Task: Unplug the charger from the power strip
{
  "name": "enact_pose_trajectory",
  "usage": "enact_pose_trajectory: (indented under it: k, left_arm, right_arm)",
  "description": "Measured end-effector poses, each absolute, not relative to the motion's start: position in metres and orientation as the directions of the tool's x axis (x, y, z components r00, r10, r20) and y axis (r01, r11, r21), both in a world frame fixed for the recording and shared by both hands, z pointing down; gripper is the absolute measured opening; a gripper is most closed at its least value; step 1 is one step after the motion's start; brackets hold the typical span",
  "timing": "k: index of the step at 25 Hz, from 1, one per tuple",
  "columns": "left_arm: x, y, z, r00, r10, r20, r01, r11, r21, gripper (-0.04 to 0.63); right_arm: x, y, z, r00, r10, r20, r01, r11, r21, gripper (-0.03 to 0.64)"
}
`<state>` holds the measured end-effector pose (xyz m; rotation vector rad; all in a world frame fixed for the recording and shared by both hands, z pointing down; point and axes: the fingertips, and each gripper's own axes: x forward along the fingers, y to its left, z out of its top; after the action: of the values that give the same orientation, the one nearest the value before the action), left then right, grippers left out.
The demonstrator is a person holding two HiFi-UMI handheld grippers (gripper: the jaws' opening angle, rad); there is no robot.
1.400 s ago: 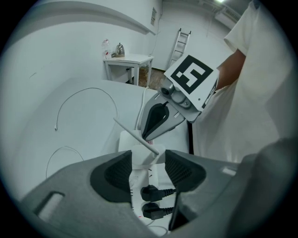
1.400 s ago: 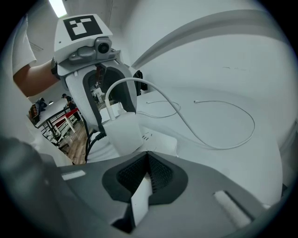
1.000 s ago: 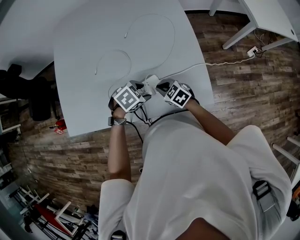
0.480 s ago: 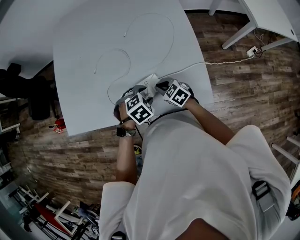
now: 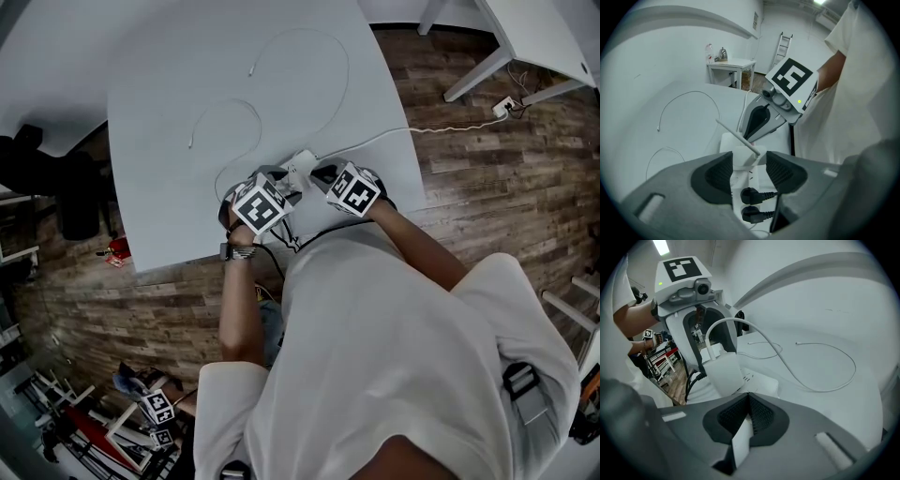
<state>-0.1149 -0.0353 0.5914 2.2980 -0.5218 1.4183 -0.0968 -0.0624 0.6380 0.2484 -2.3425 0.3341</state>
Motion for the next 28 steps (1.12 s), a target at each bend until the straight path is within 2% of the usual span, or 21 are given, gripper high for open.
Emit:
enact_pose_trajectory:
  k: [5,16,21,28]
  left_arm:
    - [-0.12,-0.0404,0.588,0.487,-0.053,0.872,-0.501,-0.834,0.23,0.227]
    - [-0.1209,-0.0416,0.5877,0.522,-0.026,0.853,-0.481,-0.835,0.269,0.227]
    - [-0.1203,-0.0417,0.5877,0.498,-0.039,0.866,-0.488,-0.838,0.243,0.227]
    - [-0.1146,-0.0345,0.5892,0.403,-0.097,0.91,-0.488,-0.864,0.124,0.227]
  right_arm:
    - [-0.0973,-0.0619,0.6386,-0.709,-0.077,0.701,-0.274,0.946,-0.173,0.003]
    - [-0.0979,-0.0613,0.636,-0.717,-0.067,0.693,-0.267,0.946,-0.184,0.003]
    - [-0.1015,-0.0634,0.6324,-0.729,-0.071,0.681,-0.25,0.953,-0.169,0.003]
    - [-0.0988,-0.0615,0.6369,-0.713,-0.077,0.697,-0.264,0.951,-0.164,0.003]
